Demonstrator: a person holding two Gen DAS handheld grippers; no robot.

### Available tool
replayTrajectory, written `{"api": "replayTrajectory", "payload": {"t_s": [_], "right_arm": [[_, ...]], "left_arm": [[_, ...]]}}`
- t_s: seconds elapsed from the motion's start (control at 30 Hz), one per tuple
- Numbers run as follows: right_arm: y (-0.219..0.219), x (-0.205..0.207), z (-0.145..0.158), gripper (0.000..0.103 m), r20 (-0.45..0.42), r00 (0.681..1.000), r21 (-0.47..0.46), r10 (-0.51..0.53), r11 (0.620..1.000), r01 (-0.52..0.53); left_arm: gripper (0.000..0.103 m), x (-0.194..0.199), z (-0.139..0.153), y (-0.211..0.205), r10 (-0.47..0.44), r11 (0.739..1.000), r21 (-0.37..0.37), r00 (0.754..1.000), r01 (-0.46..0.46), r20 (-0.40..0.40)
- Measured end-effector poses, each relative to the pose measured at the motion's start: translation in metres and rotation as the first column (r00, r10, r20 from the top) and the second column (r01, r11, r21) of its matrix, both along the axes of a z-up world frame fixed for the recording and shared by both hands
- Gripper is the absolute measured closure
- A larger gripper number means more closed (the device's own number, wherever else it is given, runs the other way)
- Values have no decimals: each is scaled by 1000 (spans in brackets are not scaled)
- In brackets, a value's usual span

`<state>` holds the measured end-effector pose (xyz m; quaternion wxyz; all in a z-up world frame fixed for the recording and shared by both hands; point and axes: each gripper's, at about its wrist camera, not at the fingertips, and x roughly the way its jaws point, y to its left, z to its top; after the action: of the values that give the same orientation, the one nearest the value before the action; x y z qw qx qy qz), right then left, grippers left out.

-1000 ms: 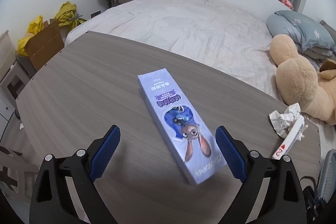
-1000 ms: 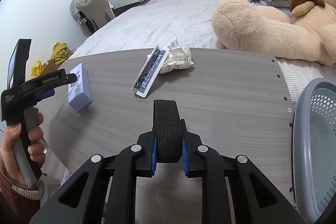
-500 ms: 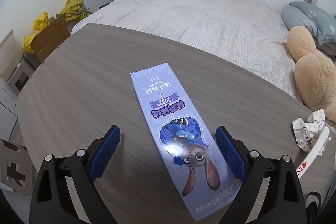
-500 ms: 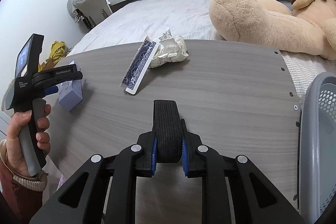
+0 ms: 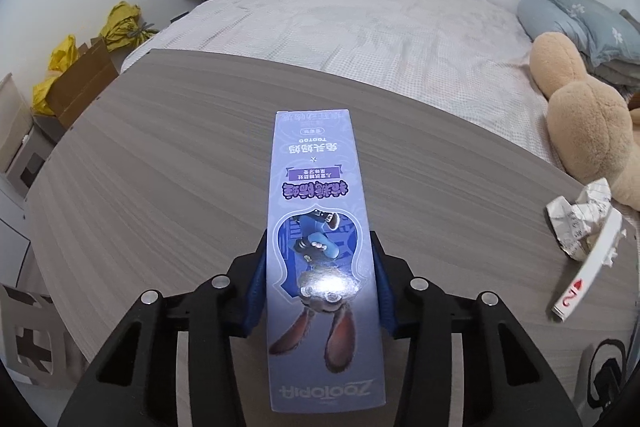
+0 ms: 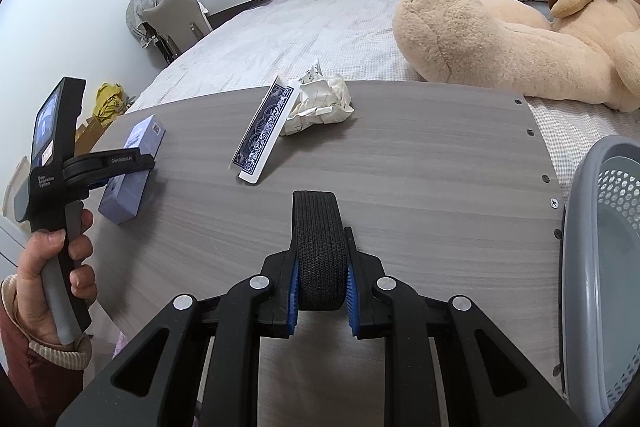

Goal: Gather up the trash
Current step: 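Carry band and box over the basket and open both grippers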

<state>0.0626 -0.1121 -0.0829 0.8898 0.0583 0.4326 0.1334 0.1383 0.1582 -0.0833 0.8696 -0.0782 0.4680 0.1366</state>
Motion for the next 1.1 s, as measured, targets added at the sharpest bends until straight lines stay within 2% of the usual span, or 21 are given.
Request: {"api": "replayTrajectory", "payload": {"t_s": [0.1, 0.37, 0.63, 0.83, 1.1], "right_arm": [[-3, -1, 3, 85, 5, 1000, 2, -8, 1000, 8], [-15, -14, 13, 85, 22, 999, 5, -39, 999, 39], [-32, -40, 26, 85, 56, 995, 11, -79, 997, 79], [-57, -59, 38, 85, 85, 988, 24, -130, 991, 129], [-108, -84, 49, 85, 111, 968, 31, -225, 974, 223]], "left_arm": [[59, -11, 2, -7, -41, 999, -29, 999, 41, 10], [59, -44, 19, -36, -126, 992, -4, 991, 126, 49], [59, -74, 49, -76, -229, 973, 27, 966, 228, 117], [59, -90, 67, -121, -327, 945, 42, 933, 325, 153], [59, -109, 85, -188, -465, 884, 50, 865, 464, 190]]}}
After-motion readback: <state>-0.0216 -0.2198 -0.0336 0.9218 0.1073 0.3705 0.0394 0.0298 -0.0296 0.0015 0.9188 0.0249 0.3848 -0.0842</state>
